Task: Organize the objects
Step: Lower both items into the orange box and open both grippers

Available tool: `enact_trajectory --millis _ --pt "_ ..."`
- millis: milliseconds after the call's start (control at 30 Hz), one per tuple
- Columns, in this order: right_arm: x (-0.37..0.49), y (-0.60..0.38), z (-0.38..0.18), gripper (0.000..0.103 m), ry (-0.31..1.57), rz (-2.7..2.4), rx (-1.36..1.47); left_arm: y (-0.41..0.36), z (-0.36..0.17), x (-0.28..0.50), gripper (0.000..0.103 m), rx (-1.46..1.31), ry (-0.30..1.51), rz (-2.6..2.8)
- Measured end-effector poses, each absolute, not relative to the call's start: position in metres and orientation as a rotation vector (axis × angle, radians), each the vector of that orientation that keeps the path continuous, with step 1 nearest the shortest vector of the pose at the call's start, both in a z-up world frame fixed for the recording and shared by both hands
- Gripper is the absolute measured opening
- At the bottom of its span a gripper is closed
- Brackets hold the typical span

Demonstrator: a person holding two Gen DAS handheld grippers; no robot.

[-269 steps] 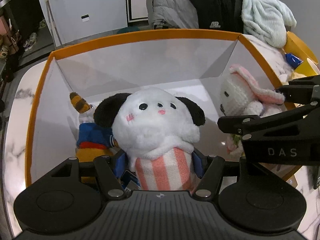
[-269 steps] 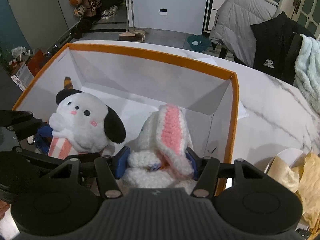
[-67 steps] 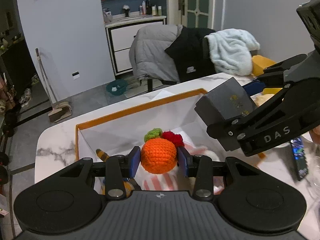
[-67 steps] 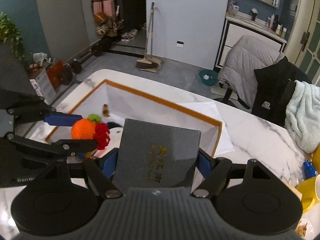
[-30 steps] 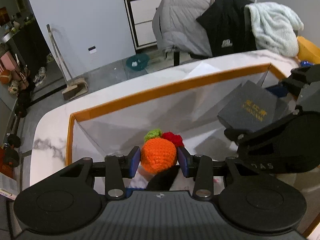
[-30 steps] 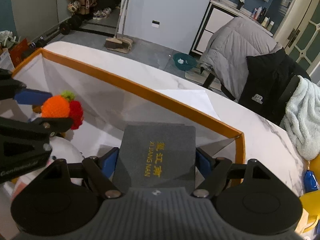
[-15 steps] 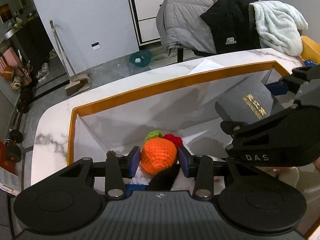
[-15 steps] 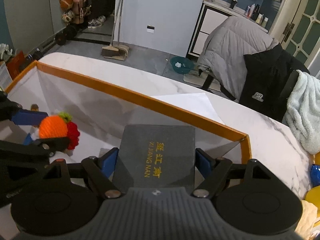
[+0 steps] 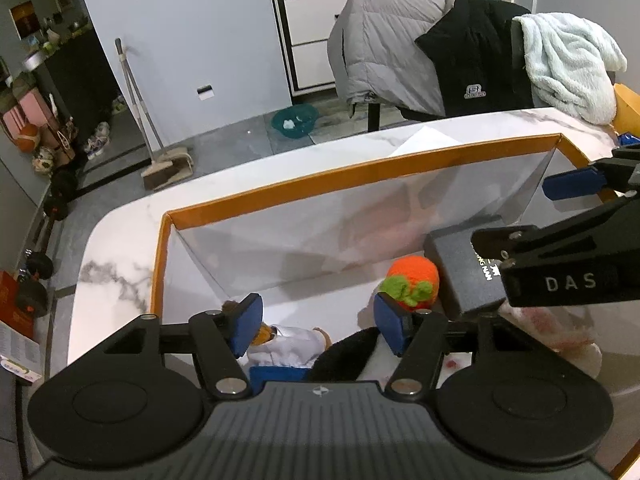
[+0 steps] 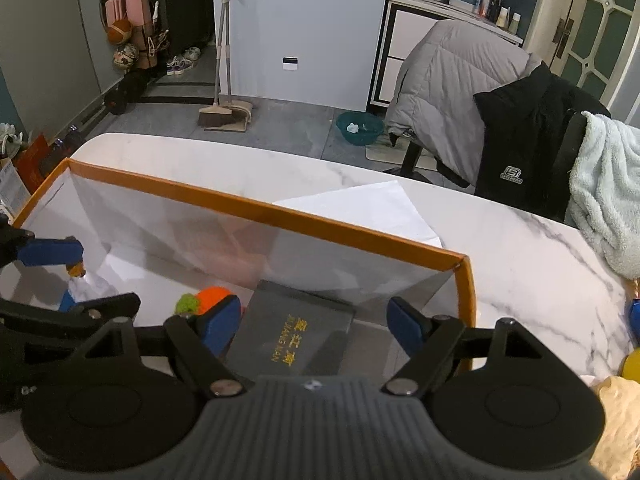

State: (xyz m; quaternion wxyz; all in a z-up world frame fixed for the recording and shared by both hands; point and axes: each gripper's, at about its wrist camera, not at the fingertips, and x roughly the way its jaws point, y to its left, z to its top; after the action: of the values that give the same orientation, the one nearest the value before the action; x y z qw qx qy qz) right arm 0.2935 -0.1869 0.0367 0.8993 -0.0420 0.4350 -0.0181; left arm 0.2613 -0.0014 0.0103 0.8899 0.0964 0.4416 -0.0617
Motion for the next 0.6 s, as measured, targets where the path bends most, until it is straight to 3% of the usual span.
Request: enact_trajectory --millis 600 --pt "0.242 -0.174 0.07 0.081 0.874 0.001 -0.126 0.001 0.056 0.226 0.075 0.153 0.846 -0.15"
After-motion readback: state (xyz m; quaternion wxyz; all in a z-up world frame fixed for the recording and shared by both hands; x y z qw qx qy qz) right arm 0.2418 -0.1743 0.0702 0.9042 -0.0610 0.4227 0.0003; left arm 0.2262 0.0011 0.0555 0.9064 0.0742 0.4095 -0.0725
